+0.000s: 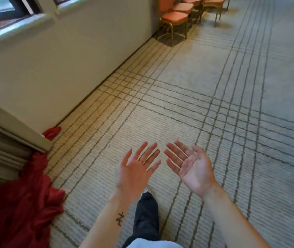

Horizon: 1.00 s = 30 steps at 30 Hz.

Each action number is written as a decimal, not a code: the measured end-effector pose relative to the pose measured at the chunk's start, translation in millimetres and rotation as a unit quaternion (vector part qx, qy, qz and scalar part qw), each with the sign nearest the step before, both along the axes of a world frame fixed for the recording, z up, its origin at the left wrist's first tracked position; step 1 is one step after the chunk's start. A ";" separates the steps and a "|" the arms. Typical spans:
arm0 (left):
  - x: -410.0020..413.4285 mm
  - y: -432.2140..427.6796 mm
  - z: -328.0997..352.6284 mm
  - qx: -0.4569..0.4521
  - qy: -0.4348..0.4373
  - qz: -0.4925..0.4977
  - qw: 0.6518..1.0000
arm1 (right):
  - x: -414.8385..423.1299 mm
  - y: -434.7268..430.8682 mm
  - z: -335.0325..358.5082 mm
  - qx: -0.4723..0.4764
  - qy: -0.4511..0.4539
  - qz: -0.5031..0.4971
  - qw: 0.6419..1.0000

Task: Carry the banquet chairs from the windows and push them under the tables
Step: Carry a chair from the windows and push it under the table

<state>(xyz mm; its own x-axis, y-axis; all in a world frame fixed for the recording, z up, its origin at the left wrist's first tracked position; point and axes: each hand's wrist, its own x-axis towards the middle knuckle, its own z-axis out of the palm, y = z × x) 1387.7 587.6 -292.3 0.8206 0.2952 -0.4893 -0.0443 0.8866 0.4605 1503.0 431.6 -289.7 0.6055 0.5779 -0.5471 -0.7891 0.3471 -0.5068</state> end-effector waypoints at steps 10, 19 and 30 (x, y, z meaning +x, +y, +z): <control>180.4 151.6 29.1 0.005 -0.024 -0.051 0.998 | 168.0 148.0 34.9 0.009 -0.015 -0.047 0.999; 321.5 239.5 24.4 -0.019 -0.024 -0.048 0.998 | 300.0 236.1 19.7 0.006 0.008 -0.048 0.999; 550.7 358.7 26.5 0.013 -0.024 0.001 1.000 | 540.0 372.5 5.7 0.023 0.027 0.014 0.999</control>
